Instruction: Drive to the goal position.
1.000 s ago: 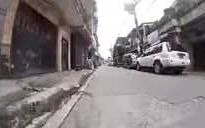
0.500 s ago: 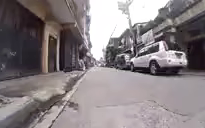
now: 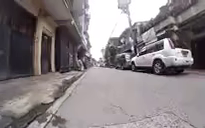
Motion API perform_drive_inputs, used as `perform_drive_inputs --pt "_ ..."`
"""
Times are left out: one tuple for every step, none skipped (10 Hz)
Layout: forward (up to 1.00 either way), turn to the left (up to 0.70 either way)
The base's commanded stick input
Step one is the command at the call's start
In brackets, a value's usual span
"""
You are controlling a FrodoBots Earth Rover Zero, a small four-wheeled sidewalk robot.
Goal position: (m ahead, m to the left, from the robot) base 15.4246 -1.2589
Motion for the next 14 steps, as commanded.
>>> perform_drive_inputs --pt "1.0 0.27" --pt "1.0 0.12" --pt "1.0 0.0" --pt "1.0 0.0" --pt "1.0 0.0" --pt "1.0 0.0" --pt "1.0 0.0" --pt "1.0 0.0" --pt "1.0 -0.01" --pt "1.0 -0.08" --pt "1.0 -0.16" --pt "1.0 -0.23" --pt "1.0 -0.27" --pt "1.0 -0.27"
